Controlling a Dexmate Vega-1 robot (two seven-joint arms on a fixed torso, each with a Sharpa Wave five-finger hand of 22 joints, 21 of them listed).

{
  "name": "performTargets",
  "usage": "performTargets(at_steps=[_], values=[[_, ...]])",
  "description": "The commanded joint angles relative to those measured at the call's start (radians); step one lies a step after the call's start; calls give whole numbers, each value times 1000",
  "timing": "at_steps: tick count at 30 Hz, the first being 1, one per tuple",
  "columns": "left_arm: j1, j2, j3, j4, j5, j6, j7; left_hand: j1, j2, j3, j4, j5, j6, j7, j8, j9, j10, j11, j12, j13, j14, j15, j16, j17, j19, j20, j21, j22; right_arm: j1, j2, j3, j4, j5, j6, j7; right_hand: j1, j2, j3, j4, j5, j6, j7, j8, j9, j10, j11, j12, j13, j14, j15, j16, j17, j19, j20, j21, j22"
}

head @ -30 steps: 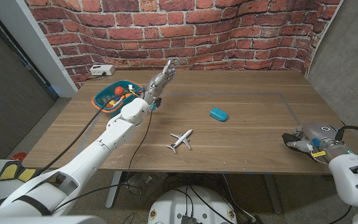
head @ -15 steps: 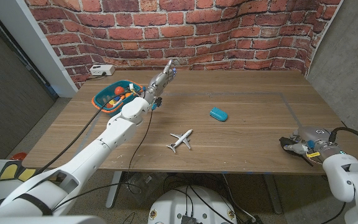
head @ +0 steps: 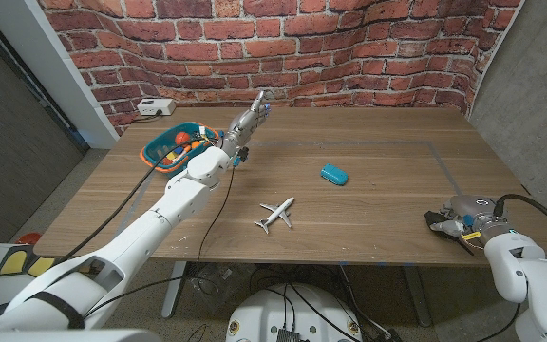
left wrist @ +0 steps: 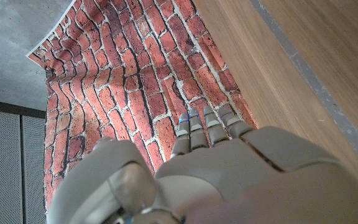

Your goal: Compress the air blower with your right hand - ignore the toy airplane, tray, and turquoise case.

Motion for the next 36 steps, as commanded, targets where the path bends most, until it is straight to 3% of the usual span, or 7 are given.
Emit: performTargets(at_steps=[1, 7, 13, 20, 31, 36], values=[[-5, -3, 3, 2, 1, 8, 2, 0, 7, -8, 0, -4, 5, -1, 0, 6, 6, 1, -2, 3, 8, -3, -2, 5, 7, 6, 3, 4, 10, -72, -46, 15, 16, -78, -2, -19, -2, -2, 3, 2, -19, 3, -4, 2, -18, -1, -2, 2, -14, -104, -4, 4, -10, -130, -5, 2], [0, -1, 4, -6, 2, 12, 6, 1, 8, -8, 0, -4, 5, -3, -1, 6, 7, 2, -2, 3, 9, -1, -2, 5, 7, 7, 3, 4, 10, -102, -65, 12, 29, -113, 6, -31, -6, -6, 4, 3, -44, 12, -9, 2, -42, 8, -3, 2, -31, -98, -5, 4, -21, -128, -11, 2], [7, 0, 2, -17, 2, 14, 13, 2, 10, -8, 0, -5, 7, -2, 0, 6, 9, 4, -1, 3, 11, 0, -1, 5, 4, 8, 1, 4, -6, -133, -58, 4, 57, -129, -1, -67, -38, -29, 9, 6, -68, 21, -10, 2, -61, 18, 0, 3, -48, -90, -5, 2, -33, -122, -20, 0], [9, 0, 8, -17, -2, 21, 6, 6, 14, -6, 0, -6, 10, -3, 1, 6, 12, 2, 0, 3, 11, 0, -1, 5, 4, 9, 1, 4, -26, -154, -50, -11, 74, -153, -17, -112, -51, -47, 22, 16, -114, 41, -16, 1, -105, 31, -2, 4, -83, -72, -8, 1, -57, -106, -35, -1], [16, 0, 6, -23, -2, 15, 10, 11, 20, -3, -1, -7, 14, -8, 2, 6, 12, 1, -1, 3, 12, 0, -1, 5, 3, 11, 1, 4, -31, -182, -64, -21, 62, -200, -25, -164, -67, -68, 26, 38, -289, 115, -27, -2, -248, 85, -3, 5, -204, -13, -15, -1, -133, -60, -83, -2], [18, 0, 5, -25, -3, 14, 11, 14, 22, -2, -2, -7, 18, -7, 4, 6, 9, 2, -2, 3, 12, 1, -1, 5, 4, 12, 1, 4, -40, -180, -55, -28, 75, -206, -50, -187, -76, -79, 27, 47, -376, 156, -27, -4, -307, 131, -1, 6, -263, 18, -15, -1, -169, -35, -105, -2]])
